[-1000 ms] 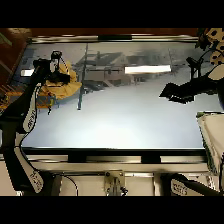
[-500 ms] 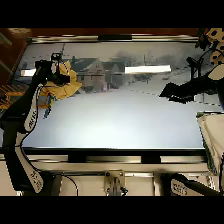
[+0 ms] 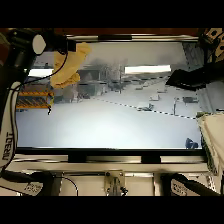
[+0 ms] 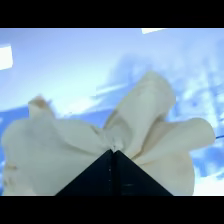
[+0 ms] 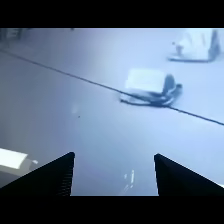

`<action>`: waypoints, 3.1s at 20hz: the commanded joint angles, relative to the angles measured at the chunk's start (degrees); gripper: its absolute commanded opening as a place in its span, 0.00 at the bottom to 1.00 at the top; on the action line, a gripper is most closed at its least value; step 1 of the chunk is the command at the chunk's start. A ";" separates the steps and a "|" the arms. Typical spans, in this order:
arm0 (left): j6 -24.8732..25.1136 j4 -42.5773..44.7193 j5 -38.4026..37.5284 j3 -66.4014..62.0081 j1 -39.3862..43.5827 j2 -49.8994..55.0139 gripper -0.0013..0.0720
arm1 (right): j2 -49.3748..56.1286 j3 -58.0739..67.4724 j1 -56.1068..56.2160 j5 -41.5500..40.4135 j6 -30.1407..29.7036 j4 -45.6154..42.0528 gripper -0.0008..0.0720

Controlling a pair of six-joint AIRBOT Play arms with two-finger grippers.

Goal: Fold the shirts.

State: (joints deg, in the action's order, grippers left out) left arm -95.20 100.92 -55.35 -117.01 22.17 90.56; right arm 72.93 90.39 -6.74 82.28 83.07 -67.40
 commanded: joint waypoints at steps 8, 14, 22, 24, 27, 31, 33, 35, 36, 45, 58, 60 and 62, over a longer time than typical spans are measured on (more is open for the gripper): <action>-3.26 -1.97 -19.28 10.01 20.81 -22.45 0.05 | -11.98 14.78 0.02 10.10 -0.98 -6.78 0.86; -15.45 -9.09 2.58 29.55 32.02 -17.57 0.05 | -12.26 14.75 0.02 17.64 -0.55 -16.74 0.86; -15.78 -9.81 -0.24 26.93 32.72 -13.40 0.81 | -12.15 14.71 0.02 18.01 0.33 -22.99 0.86; -10.36 -4.72 -16.17 27.23 26.36 -14.75 0.81 | -12.02 13.49 0.02 19.08 0.81 -22.95 0.86; -4.39 -7.52 -24.59 32.92 12.04 -16.15 0.81 | -12.02 6.10 0.02 19.34 0.76 -22.27 0.86; 4.17 -30.88 -14.32 47.87 -6.88 -15.67 0.78 | -12.02 -10.97 0.02 16.57 0.42 -14.19 0.86; 10.10 -41.62 -10.67 51.87 -13.16 -12.74 0.76 | -12.02 -18.40 0.02 13.03 0.44 -6.86 0.86; 13.68 -45.42 -10.62 52.06 -15.30 -7.69 0.77 | -12.02 -23.63 0.07 9.09 0.70 -0.96 0.86; 15.13 -46.42 -10.38 51.80 -15.28 -4.96 0.77 | -12.02 -25.22 0.07 7.80 1.09 0.92 0.86; 24.98 -59.60 -0.55 51.63 -10.43 7.37 0.77 | -12.02 -26.77 0.07 6.78 5.64 1.25 0.86; 25.55 -62.93 2.27 49.29 -8.24 4.00 0.06 | -12.02 -44.50 0.31 0.92 6.32 3.65 0.93; 25.53 -62.34 2.25 48.92 -8.22 2.56 0.06 | -12.02 -49.96 2.99 -2.91 6.29 3.50 0.93; 25.55 -62.34 2.23 48.87 -8.22 1.49 0.06 | -12.02 -53.77 7.32 -7.72 6.36 3.48 0.93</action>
State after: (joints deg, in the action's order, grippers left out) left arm -69.71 38.44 -53.32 -67.70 14.00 93.80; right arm 60.90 42.96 -3.29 80.82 89.36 -64.42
